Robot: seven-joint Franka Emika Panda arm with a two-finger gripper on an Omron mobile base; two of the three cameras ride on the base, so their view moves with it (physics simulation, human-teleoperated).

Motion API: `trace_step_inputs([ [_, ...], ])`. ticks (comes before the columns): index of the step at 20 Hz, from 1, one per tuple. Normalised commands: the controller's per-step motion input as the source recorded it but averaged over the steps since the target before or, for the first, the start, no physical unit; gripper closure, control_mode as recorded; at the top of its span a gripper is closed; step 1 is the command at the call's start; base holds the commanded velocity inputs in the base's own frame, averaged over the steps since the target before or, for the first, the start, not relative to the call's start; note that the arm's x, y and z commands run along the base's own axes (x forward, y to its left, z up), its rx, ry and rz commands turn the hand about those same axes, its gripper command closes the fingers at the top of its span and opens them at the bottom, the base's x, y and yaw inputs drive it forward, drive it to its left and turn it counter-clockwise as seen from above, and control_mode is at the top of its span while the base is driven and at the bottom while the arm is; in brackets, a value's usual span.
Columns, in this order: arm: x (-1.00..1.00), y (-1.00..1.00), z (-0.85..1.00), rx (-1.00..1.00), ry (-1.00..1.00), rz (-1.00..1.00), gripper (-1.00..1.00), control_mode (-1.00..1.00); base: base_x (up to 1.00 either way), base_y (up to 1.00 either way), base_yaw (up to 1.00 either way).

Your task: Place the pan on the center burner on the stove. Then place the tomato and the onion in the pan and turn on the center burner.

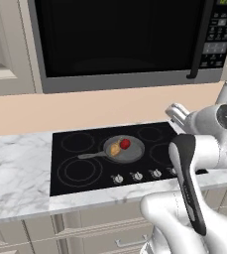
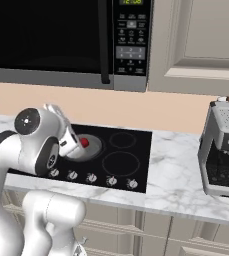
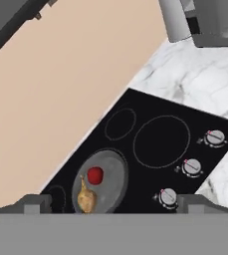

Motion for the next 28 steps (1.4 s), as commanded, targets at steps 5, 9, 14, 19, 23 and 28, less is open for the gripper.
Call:
trace_step_inputs([
  [5,0.00,0.00,-0.16,0.00,0.27,0.19,-1.00,-1.00,0.00,0.00,0.00],
  [9,0.00,0.00,-0.18,0.00,0.41,0.20,-1.00,-1.00,0.00,0.00,0.00],
  [14,0.00,0.00,-0.17,-0.01,0.40,0.16,-1.00,-1.00,0.00,0.00,0.00],
  [19,0.00,0.13,-0.31,-0.08,0.27,0.10,-1.00,-1.00,0.00,0.00,0.00],
  [23,0.00,0.19,-0.34,-0.07,0.14,0.05,-1.00,-1.00,0.00,0.00,0.00],
  [28,0.00,0.10,-0.35,-0.04,0.04,0.01,-1.00,-1.00,0.00,0.00,0.00],
])
